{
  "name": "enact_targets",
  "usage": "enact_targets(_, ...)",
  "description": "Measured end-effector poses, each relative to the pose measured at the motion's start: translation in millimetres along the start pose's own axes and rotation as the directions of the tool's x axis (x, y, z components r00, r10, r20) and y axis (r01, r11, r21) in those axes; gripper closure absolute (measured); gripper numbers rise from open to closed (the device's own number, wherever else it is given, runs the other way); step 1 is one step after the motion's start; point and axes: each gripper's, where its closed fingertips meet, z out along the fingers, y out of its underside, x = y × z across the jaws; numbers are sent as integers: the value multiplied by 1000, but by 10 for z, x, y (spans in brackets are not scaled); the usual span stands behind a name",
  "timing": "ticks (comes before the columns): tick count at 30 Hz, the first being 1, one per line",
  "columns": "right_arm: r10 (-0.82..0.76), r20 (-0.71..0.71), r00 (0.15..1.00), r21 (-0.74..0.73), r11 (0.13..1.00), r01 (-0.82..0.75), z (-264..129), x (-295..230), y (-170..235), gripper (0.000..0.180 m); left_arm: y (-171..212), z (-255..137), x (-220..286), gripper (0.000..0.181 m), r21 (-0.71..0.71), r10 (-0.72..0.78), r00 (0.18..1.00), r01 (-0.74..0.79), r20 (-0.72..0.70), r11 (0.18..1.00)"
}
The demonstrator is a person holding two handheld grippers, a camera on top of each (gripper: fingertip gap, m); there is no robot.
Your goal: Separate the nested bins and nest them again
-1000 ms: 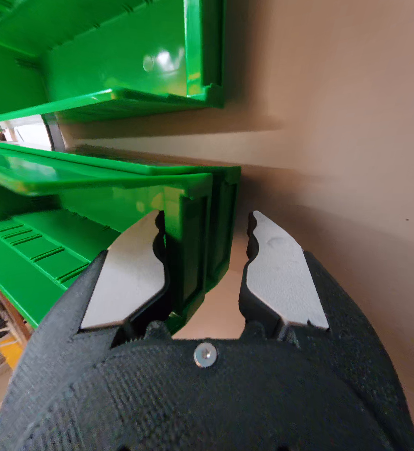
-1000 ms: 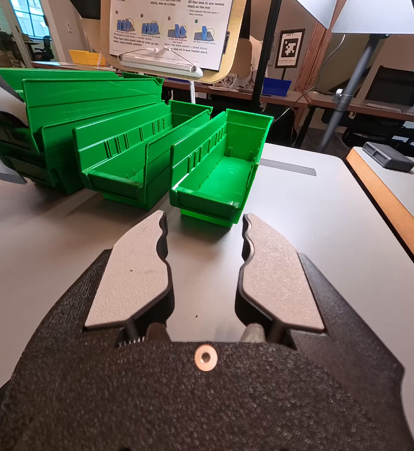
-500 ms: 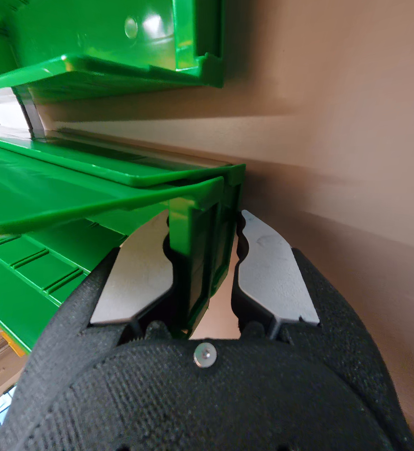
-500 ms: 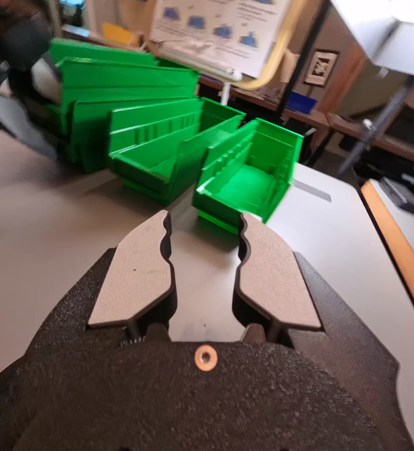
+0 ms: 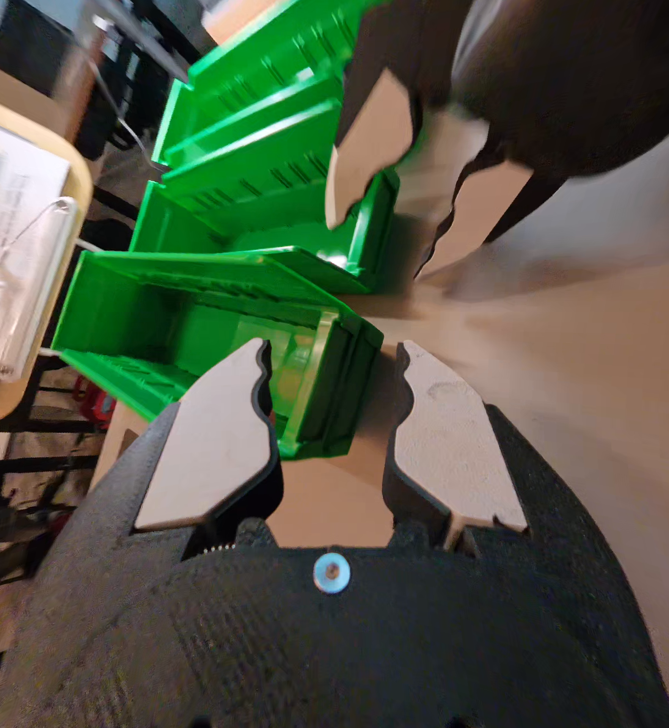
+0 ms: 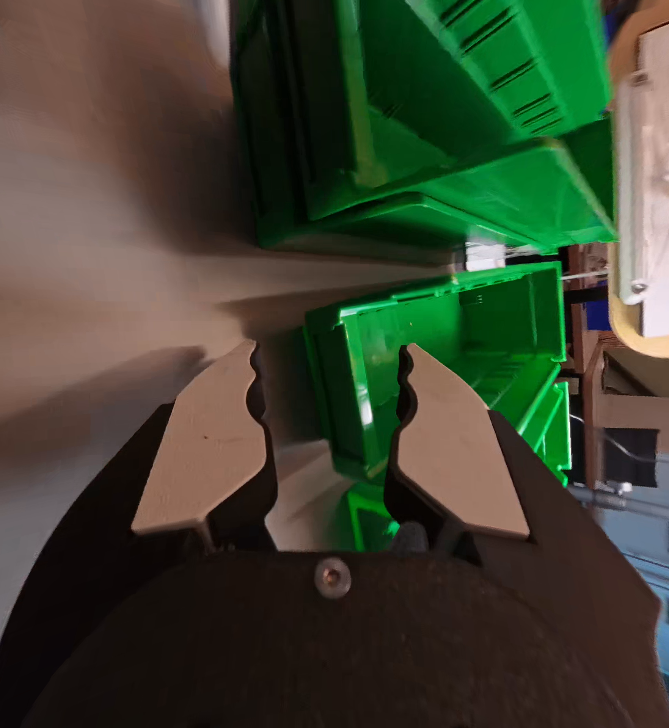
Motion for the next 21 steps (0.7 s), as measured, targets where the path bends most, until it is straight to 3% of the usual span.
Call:
enact_targets(5, -78, 44, 996, -172, 981, 84, 255, -20, 202, 119, 144, -561, -135, 122, 236, -299, 954, 285, 23, 929)
enact_targets(10, -97, 22, 995, -238, 966, 99, 376, 21, 326, 144, 631, -926, -249, 119, 344, -569, 822, 531, 11, 774)
enact_targets(15, -118, 37, 992, -221, 967, 124, 384, 33, 330, 147, 1049, -1174, -230, 117, 368, -656, 751, 592, 71, 717)
enact_targets(21, -65, 34, 997, -149, 986, 69, 177, -2, 183, 152, 1304, -1292, -109, 116, 361, -660, 739, 583, 137, 728)
